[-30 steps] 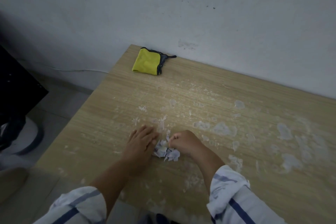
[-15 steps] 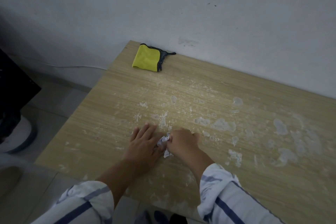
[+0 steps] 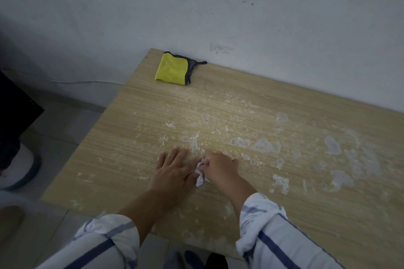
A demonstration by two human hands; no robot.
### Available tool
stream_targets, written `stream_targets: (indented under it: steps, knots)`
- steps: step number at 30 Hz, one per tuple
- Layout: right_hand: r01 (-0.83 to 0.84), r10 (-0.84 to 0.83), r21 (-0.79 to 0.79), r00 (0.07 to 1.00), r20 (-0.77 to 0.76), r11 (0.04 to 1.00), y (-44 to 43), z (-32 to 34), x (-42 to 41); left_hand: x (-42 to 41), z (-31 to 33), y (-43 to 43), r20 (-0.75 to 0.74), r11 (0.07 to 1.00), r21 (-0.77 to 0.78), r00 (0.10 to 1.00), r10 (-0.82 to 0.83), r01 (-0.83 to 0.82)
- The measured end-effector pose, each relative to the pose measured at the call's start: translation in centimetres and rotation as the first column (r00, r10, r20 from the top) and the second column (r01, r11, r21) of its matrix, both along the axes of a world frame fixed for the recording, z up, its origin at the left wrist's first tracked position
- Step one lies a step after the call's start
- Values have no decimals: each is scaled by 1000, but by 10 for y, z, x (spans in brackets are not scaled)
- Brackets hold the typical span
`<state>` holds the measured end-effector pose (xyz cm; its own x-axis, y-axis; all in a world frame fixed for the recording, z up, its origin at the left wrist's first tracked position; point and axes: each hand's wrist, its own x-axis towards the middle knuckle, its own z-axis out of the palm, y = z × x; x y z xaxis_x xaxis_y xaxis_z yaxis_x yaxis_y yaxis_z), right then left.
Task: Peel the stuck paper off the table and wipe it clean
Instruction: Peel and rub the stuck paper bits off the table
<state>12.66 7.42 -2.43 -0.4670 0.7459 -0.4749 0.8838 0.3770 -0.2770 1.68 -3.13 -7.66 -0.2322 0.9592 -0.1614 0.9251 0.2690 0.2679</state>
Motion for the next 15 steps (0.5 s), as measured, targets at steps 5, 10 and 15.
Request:
stream_targets:
  steps: [5, 10, 15]
  knots:
    - [56, -65, -115, 995, -71, 992, 3, 3, 8, 0, -1, 0, 13, 1000, 10, 1000, -5, 5]
    - [152, -175, -128, 965, -196, 980, 0, 5, 16, 1, 3, -1, 15, 1000, 8, 1000, -8, 7]
    - [161, -175, -79, 955, -239, 984, 0, 0, 21, 0, 1, -1, -13, 1000, -1, 1000, -14, 14]
